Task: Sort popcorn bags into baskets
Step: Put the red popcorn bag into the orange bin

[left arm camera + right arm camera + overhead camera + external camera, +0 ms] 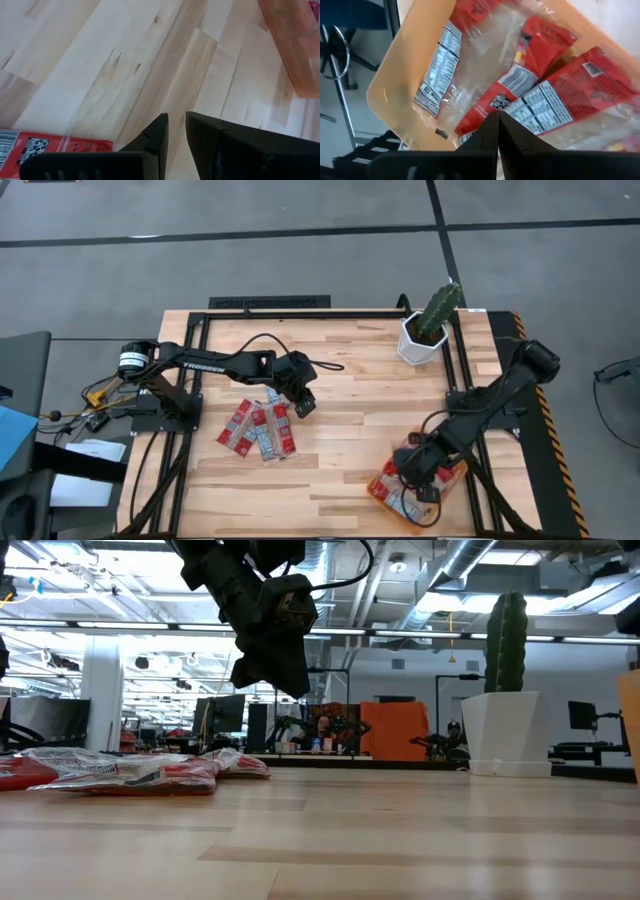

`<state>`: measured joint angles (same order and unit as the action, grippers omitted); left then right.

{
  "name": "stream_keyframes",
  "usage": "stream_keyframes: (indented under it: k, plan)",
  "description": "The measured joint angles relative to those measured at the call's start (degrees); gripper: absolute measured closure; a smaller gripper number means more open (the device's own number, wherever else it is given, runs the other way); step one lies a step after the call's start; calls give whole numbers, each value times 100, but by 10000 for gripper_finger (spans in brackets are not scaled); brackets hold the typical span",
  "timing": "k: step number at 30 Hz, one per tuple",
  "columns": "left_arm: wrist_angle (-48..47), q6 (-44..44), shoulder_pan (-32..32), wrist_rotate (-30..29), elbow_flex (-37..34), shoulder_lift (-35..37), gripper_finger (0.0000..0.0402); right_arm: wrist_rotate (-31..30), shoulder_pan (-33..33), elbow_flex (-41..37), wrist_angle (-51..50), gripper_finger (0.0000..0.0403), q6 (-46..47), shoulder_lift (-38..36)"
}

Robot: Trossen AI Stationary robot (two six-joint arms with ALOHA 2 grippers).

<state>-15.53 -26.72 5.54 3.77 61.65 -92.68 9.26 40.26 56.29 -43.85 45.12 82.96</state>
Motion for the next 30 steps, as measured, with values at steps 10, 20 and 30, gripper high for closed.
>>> stream_keyframes:
  k: [10, 20, 30]
  plan:
    - [-2, -4, 0, -4, 0, 0, 347, 374, 216, 2, -423, 394, 175, 541]
    - [-16, -4, 0, 7, 0, 0, 347, 408, 209, 0, -1401, 384, 1015, 123]
    - [-44, 29, 0, 103, 0, 0, 347, 16, 198, 79, 35, 386, 977, 254]
